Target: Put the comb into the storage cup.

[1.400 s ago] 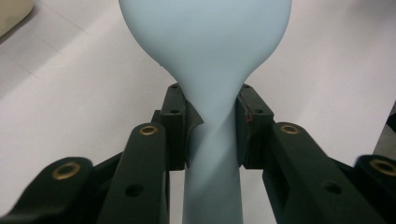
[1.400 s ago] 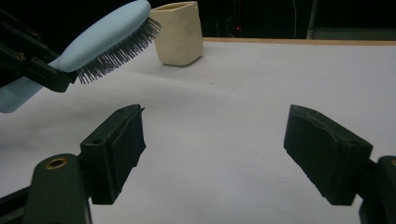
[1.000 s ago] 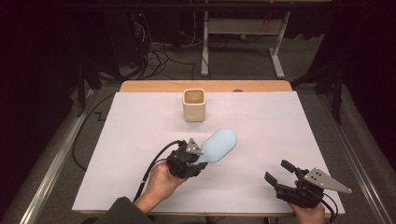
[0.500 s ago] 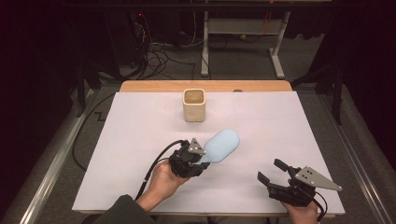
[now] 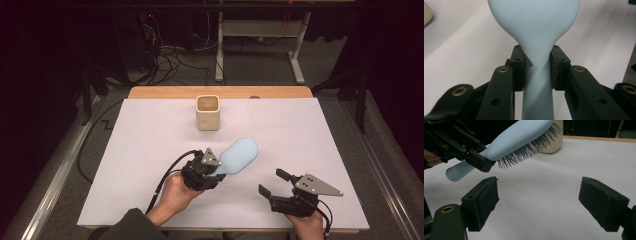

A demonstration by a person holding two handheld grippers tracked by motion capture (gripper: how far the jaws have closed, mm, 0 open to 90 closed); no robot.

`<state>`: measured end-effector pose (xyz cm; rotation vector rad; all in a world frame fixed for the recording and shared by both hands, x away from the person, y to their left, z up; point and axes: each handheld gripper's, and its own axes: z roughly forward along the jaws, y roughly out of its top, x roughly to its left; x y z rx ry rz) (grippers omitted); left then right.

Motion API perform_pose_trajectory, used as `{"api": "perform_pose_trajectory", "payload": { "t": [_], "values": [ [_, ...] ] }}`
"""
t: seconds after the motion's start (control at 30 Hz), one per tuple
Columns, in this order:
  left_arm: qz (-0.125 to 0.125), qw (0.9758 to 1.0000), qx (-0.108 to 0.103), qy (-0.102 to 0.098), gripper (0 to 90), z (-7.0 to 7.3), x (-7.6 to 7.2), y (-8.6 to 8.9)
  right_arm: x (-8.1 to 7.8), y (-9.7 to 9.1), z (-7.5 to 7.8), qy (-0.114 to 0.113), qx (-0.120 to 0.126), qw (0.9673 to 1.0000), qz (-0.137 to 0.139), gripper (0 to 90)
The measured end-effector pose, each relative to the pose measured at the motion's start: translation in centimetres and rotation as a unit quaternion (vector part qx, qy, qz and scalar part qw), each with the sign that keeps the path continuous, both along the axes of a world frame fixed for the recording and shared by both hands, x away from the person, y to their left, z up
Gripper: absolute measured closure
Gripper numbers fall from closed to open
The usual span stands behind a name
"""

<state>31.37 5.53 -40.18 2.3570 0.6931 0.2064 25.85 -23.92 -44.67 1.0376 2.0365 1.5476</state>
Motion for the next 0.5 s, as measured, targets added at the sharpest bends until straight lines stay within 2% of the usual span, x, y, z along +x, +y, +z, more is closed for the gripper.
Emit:
{"api": "perform_pose_trajectory", "payload": {
  "t": [0.23, 0.5],
  "values": [
    [-0.002, 1.0000, -0.001, 0.000, 69.5, -0.1, -0.2, -0.2, 0.8, 1.6, 0.0, 0.011, 0.005, 0.9997, 0.022, 16.2],
    [-0.006, 1.0000, -0.006, 0.001, 69.4, -0.2, -0.3, -0.6, 1.8, 3.0, -0.1, 0.034, 0.015, 0.9985, 0.041, 16.0]
  ]
}}
